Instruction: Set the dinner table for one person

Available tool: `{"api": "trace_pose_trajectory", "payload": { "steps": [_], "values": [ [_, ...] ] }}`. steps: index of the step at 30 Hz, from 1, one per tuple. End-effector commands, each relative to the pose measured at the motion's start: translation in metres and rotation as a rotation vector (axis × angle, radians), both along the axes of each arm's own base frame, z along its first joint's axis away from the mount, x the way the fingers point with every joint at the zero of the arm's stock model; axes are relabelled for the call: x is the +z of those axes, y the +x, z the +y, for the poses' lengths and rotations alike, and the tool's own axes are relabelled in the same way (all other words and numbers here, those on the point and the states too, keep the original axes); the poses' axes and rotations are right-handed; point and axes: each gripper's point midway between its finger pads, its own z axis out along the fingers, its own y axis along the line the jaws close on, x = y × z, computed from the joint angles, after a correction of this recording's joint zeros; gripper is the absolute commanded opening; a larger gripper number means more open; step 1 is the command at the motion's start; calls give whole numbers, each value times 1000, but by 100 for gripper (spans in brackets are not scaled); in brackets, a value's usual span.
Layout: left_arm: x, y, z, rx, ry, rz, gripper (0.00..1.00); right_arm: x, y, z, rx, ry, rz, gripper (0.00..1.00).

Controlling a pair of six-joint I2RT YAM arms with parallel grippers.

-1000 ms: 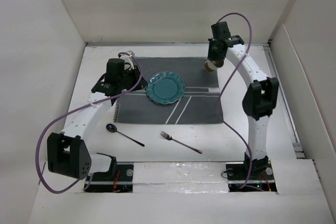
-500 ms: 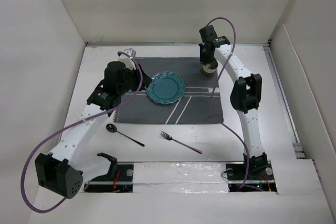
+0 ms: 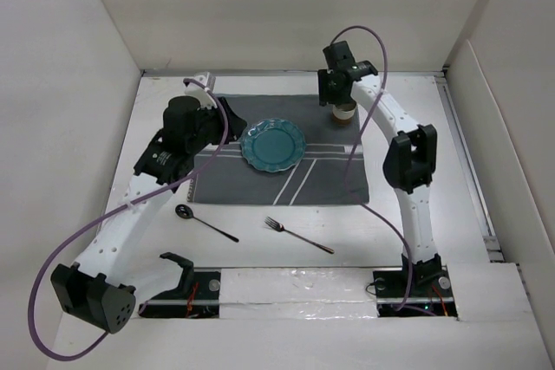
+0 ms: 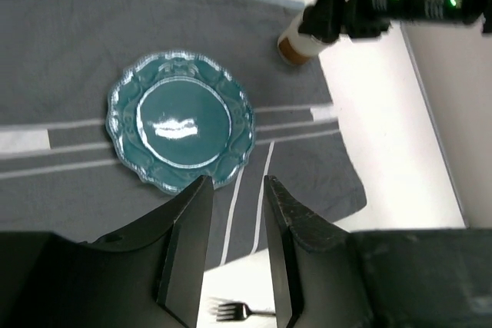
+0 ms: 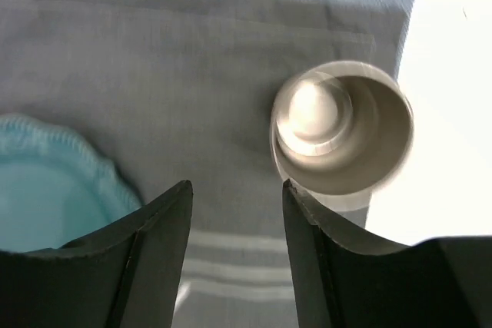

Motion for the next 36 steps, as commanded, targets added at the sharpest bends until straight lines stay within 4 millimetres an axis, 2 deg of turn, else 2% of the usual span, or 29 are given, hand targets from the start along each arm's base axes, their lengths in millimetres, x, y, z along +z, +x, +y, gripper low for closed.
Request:
{"api": "trace_pose_trajectory", "payload": {
  "steps": [1, 2, 3, 4, 5, 6, 7, 8, 9, 10, 11, 12, 13, 15, 16, 18, 19, 23, 24, 27, 30, 31, 36],
  "values": [
    [58, 5, 10, 45, -10, -143, 30, 113, -10, 2, 40, 112, -245, 55],
    [62, 6, 11, 52, -6, -148, 30, 99, -23, -3, 42, 97, -209, 51],
    [67, 8, 14, 67, -2, -160, 30, 131, -42, -3, 57, 123, -269, 41],
    [78, 9, 15, 73, -2, -183, 26, 138, -48, -4, 63, 142, -298, 22],
    [82, 11, 17, 85, 0, -191, 22, 105, -74, 10, 120, 149, -220, 10],
    [94, 12, 17, 87, -8, -214, 17, 130, -98, 16, 168, 202, -266, 0],
    [97, 14, 16, 88, -7, -216, 7, 118, -131, 33, 256, 243, -253, 0],
    [102, 16, 16, 88, -9, -222, 2, 122, -128, 35, 261, 248, -274, 0],
    [107, 17, 15, 87, -14, -226, 0, 87, -163, 54, 342, 253, -186, 0],
    [116, 18, 13, 84, -24, -238, 0, 94, -184, 59, 379, 269, -202, 0],
    [120, 18, 12, 84, -36, -240, 0, 86, -202, 66, 420, 268, -182, 0],
    [125, 18, 12, 82, -44, -246, 0, 60, -234, 78, 485, 254, -117, 0],
    [127, 17, 12, 83, -51, -250, 0, 63, -252, 84, 514, 277, -124, 0],
    [129, 17, 14, 99, -58, -255, 0, 49, -284, 99, 589, 315, -85, 0],
    [133, 16, 15, 104, -61, -261, 2, 31, -309, 110, 636, 328, -44, 11],
    [141, 18, 21, 124, -56, -273, 7, 19, -324, 114, 657, 315, -21, 24],
    [144, 19, 21, 125, -55, -275, 11, 7, -336, 114, 672, 293, 25, 36],
    [168, 18, 27, 138, -61, -319, 18, -31, -350, 113, 718, 198, 114, 53],
    [175, 17, 27, 137, -68, -333, 19, -44, -354, 113, 732, 163, 150, 55],
    [181, 16, 26, 131, -74, -344, 22, -62, -370, 121, 791, 132, 199, 57],
    [180, 16, 26, 133, -78, -342, 23, -70, -374, 129, 807, 93, 225, 57],
    [178, 16, 26, 134, -79, -340, 23, -83, -378, 128, 805, 55, 265, 56],
    [176, 15, 27, 136, -83, -338, 24, -95, -390, 137, 835, 46, 292, 54]
  ]
}}
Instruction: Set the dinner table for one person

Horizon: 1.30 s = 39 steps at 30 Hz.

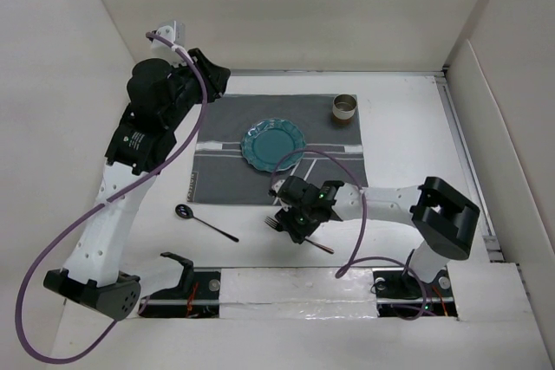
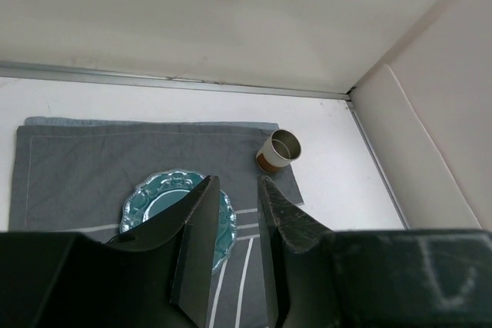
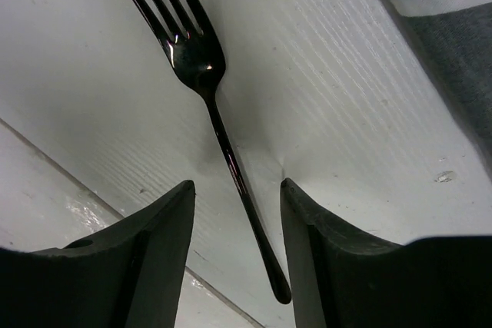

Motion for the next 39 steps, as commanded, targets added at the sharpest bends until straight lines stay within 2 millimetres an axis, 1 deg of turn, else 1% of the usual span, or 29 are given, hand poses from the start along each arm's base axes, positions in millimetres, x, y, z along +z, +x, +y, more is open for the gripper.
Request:
{"api": "trace_pose_trajectory", "payload": {
  "steps": [1, 4, 6, 8, 9, 10, 12, 13, 14, 15, 16, 17, 20, 21, 23, 24, 25, 27, 28, 29, 30, 31, 32, 33, 34, 35, 36, 38, 39],
  "values": [
    [19, -7, 6, 11, -23, -61, 24, 9, 3, 18, 16, 36, -32, 52],
    [16, -8, 7, 17, -20, -59, 24, 0, 4, 14, -15, -3, -41, 49],
    [14, -7, 10, 22, -20, -55, 24, -5, 17, 7, -74, -53, -96, 47],
    [14, -8, 9, 16, -19, -56, 24, -11, 17, 7, -76, -103, -133, 42],
    [17, -9, 9, 16, -19, -60, 24, -13, 16, 7, -81, -121, -138, 39],
    [18, -11, 10, 15, -15, -67, 24, -16, 14, 7, -76, -136, -142, 32],
    [20, -12, 12, 23, -14, -70, 24, -22, 2, 12, -55, -150, -136, 24],
    [20, -13, 13, 23, -10, -72, 24, -22, -2, 15, -51, -148, -136, 15],
    [21, -14, 14, 30, -9, -75, 24, -23, -9, 19, -36, -144, -127, 11],
    [23, -15, 16, 35, -9, -79, 24, -21, -9, 23, -43, -132, -124, 8],
    [23, -18, 18, 39, -7, -80, 24, -14, -14, 28, -50, -120, -121, 0],
    [23, -18, 18, 39, -7, -80, 24, -14, -14, 28, -50, -120, -121, 0],
    [22, -23, 19, 38, -12, -68, 24, 17, -11, 45, -59, -67, -122, 0],
    [20, -25, 19, 35, -17, -63, 24, 40, -5, 59, -61, -26, -137, 0],
    [13, -29, 15, 13, -40, -33, 24, 65, 2, 74, -65, 23, -167, 0],
    [2, -30, 9, -16, -49, -6, 24, 76, 14, 80, -78, 41, -184, 0],
    [-3, -36, -5, -96, -63, 8, 24, 92, 29, 98, -95, 85, -208, 0],
    [-22, -41, -10, -115, -62, 82, 25, 101, 48, 114, -122, 111, -212, 0],
    [-24, -42, -7, -92, -59, 92, 25, 105, 70, 132, -151, 134, -214, 0],
    [-25, -44, -5, -80, -63, 100, 25, 105, 81, 138, -170, 135, -215, 0],
    [-21, -52, 0, -69, -79, 97, 25, 106, 91, 146, -193, 144, -218, 0],
    [-20, -56, 1, -60, -88, 102, 25, 124, 111, 158, -224, 200, -239, 0],
    [-19, -60, 2, -54, -103, 112, 25, 105, 121, 168, -231, 186, -223, 0],
    [-18, -68, 4, -55, -125, 116, 26, 107, 132, 178, -255, 220, -221, 0],
    [-20, -75, -3, -85, -161, 137, 27, 106, 141, 186, -271, 240, -211, 0],
    [-21, -78, -3, -91, -179, 139, 28, 126, 161, 196, -309, 305, -227, 0],
    [-25, -89, -10, -125, -186, 152, 29, 108, 171, 204, -351, 300, -202, 0],
    [-25, -96, -11, -127, -181, 162, 31, 106, 196, 208, -423, 333, -203, 0],
    [-23, -104, -11, -133, -165, 171, 32, 107, 207, 219, -466, 378, -192, 0]
  ]
}}
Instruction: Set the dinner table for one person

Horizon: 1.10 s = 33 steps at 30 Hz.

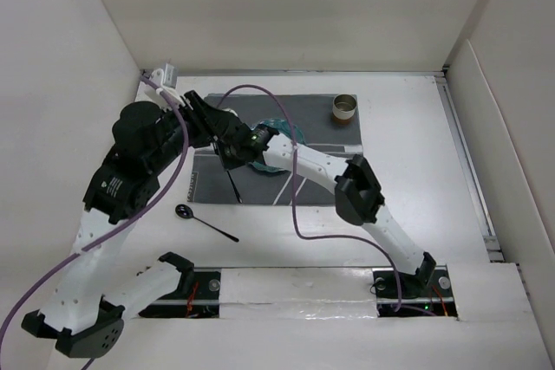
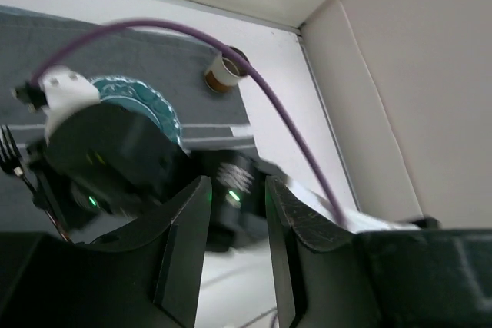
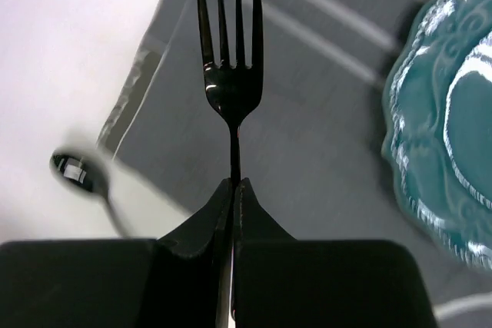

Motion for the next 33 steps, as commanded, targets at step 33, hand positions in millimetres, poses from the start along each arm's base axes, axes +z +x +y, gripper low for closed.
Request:
{"api": "trace_pose_trajectory", "payload": {
  "steps": [33],
  "values": [
    [1, -23, 13, 44, 69, 3, 34, -34, 122, 32, -346, 395, 114, 26]
  ]
}}
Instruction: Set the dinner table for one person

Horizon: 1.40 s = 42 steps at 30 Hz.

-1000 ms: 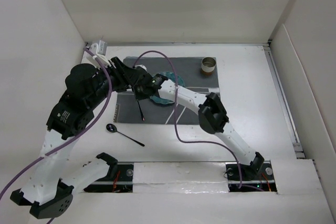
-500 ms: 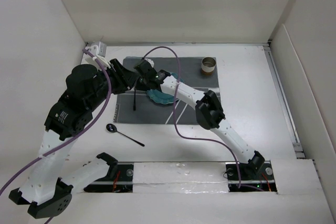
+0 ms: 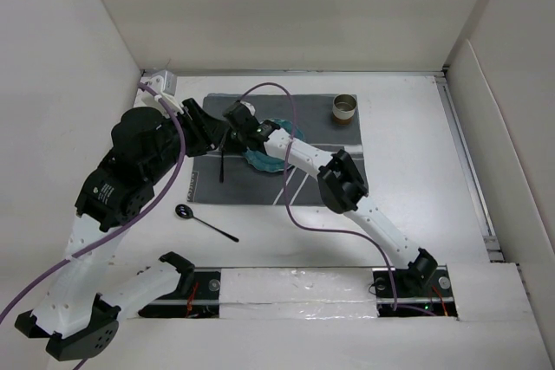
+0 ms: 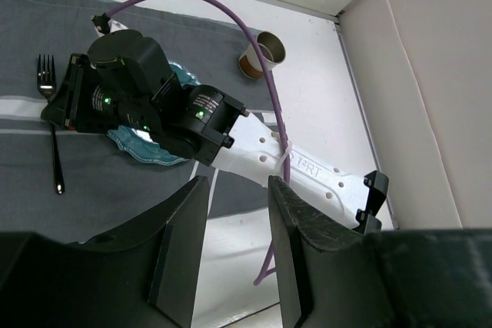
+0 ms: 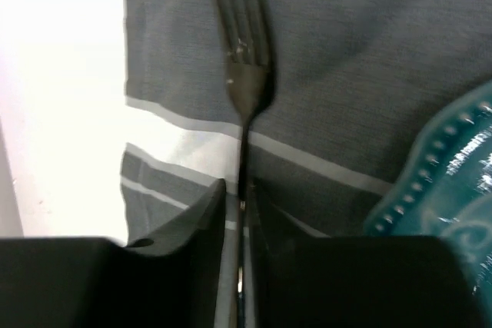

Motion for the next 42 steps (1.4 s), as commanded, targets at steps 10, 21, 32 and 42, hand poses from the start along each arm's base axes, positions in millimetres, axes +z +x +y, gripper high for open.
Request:
{"api": "trace_pose_trajectory", "payload": {
  "steps": [10, 21, 32, 42],
  "values": [
    [44, 5, 18, 90, -28, -135, 33, 180, -5, -31, 98, 114, -290, 47],
    [88, -3, 39, 161, -32, -214, 4, 109, -187, -29, 599, -41, -291, 14],
    [78, -11, 51, 201, -3, -156, 28, 38, -244, 12, 837, -243, -322, 60],
    [77, -18, 57, 212, -15, -161, 28, -15, -254, 33, 892, -422, -379, 54]
  ]
}}
